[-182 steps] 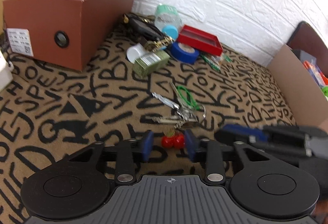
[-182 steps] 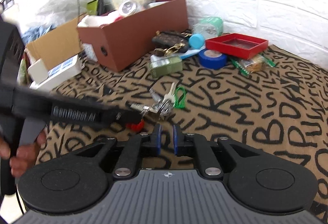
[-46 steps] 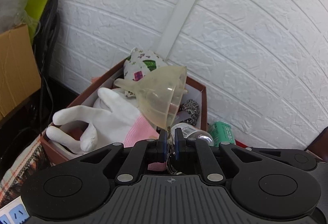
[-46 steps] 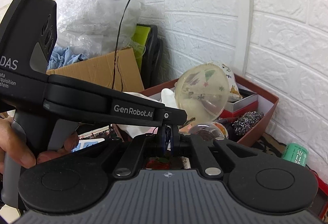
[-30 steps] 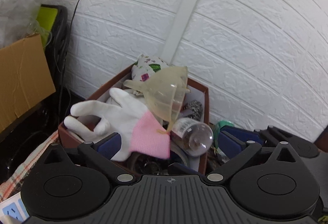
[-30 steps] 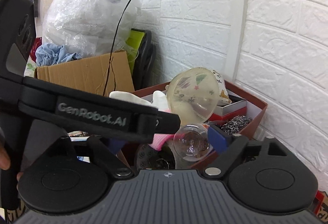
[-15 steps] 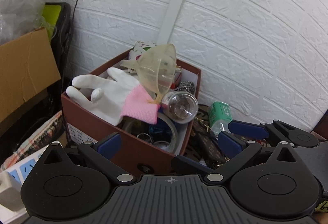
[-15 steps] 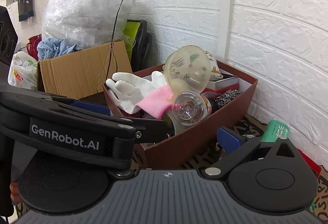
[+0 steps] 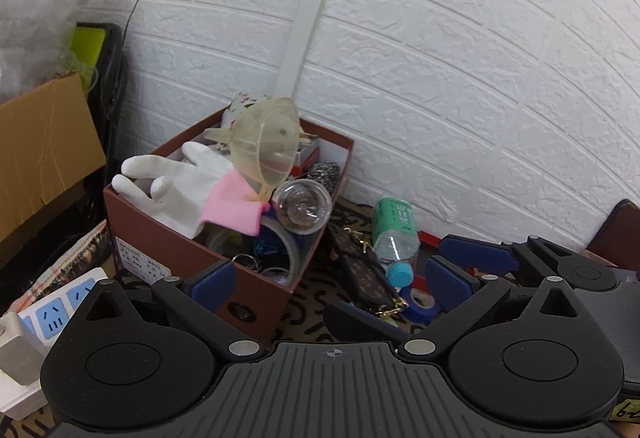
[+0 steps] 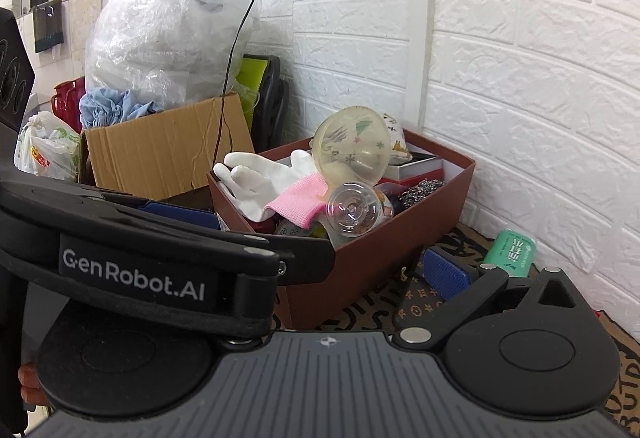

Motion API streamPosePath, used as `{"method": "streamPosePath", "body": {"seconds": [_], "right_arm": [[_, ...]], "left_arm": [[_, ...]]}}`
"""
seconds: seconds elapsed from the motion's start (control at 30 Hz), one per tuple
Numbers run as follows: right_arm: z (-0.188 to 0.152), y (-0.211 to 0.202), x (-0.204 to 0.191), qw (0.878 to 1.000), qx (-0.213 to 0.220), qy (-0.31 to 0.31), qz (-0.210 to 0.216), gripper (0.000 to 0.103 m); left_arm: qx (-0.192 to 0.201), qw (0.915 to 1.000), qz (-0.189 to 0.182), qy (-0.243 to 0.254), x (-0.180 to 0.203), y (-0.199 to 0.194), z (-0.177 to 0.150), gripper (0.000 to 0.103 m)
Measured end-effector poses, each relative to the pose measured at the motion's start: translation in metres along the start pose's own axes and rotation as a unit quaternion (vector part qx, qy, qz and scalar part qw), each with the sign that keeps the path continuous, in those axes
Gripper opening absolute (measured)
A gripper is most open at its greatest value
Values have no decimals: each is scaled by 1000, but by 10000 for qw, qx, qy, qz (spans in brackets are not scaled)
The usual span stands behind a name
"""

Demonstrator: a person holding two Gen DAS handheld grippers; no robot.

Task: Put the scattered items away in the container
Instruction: 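Withdraw both tools from the box back over the cloth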

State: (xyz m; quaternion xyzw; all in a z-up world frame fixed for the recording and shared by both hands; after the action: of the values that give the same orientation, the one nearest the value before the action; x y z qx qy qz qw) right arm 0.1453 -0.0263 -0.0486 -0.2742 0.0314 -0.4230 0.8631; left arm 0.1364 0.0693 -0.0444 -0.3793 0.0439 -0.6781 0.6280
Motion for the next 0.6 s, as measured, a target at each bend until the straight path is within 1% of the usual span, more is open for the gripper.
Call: {"method": "streamPosePath", "body": {"seconds": [0.37, 0.5, 0.6], "right_arm": [[-12, -48, 10, 9997, 155, 71, -185, 103], [-19, -67, 8, 9996, 211, 33, -181, 103], [-29, -80, 8, 9990, 294, -5, -339, 103]], "left_arm": [[103, 9995, -218, 222, 43, -24, -22, 103], [178, 9989, -304, 293, 60, -29, -37, 103], [172, 9985, -429, 297, 68, -30, -51, 103]]}}
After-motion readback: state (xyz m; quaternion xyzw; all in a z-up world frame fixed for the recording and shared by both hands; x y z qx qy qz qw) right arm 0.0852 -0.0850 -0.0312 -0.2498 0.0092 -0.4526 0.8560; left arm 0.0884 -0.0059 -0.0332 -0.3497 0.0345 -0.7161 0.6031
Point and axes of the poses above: each gripper's, at about its wrist camera, not at the fingertips, and y roughly the way its jaws point, x to its right, z to its top, the point moved 5 cm from there along y, roughly the way its jaws point, and after that the axes turned 13 degrees about -y, right-handed, at the moved point
